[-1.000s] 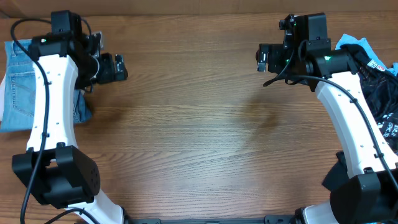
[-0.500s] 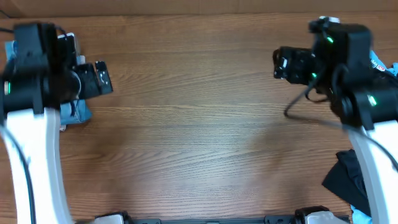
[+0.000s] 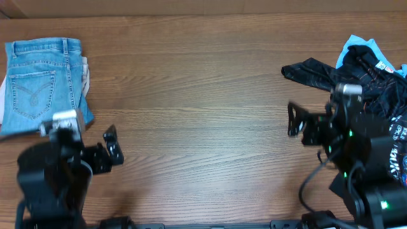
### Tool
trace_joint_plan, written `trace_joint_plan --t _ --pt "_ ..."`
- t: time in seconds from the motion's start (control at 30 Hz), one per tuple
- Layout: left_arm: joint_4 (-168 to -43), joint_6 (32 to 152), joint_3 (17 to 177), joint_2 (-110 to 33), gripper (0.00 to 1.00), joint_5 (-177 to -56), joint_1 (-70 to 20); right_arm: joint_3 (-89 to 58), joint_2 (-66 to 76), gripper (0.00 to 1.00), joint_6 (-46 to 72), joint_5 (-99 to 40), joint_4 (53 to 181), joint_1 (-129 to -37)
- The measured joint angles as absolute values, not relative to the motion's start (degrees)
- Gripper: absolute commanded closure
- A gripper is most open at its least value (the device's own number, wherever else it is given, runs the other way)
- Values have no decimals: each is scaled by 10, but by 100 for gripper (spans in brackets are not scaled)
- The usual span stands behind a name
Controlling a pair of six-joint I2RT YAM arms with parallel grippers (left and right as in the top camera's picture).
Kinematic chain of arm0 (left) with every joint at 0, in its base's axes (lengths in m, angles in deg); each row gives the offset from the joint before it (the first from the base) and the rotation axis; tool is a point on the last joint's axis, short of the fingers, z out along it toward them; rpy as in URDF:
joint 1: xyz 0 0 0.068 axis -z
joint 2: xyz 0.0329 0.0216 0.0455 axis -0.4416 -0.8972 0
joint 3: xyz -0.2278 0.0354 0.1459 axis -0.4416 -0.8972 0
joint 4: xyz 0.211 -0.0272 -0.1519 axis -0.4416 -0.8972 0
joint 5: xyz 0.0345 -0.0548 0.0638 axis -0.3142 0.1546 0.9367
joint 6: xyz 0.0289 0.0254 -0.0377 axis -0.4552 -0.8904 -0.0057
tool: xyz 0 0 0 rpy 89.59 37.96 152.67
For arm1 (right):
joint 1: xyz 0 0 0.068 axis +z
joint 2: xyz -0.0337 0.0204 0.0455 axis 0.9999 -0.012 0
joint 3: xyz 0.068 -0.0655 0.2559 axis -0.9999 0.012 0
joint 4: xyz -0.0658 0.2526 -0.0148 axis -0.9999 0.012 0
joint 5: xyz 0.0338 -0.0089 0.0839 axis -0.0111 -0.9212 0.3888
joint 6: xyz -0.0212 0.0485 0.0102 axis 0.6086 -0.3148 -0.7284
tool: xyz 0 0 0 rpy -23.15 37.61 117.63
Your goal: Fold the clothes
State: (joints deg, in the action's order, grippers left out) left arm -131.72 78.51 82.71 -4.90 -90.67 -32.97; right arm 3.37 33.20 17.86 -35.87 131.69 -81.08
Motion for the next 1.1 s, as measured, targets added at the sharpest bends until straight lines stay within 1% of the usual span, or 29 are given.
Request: trace_joint_plan --t 0.23,0.37,0.53,0.87,1.0,1.1 --pt "-1360 784 821 -32 0 -905 -330 41 332 0 179 -363 1452 -811" --pt "-1387 784 820 -32 0 -905 -330 42 327 0 179 -363 1486 -811" --pt "-1409 784 820 -32 0 -905 -330 42 327 0 179 -363 1488 -811" --pt "-1412 784 820 -32 0 -905 -330 42 327 0 180 -376 1486 -811" --pt "-1412 784 820 -32 0 -905 -330 61 356 0 197 -382 1436 -811" --pt "-1412 784 820 -32 0 -905 -330 101 413 0 216 -382 1372 -811"
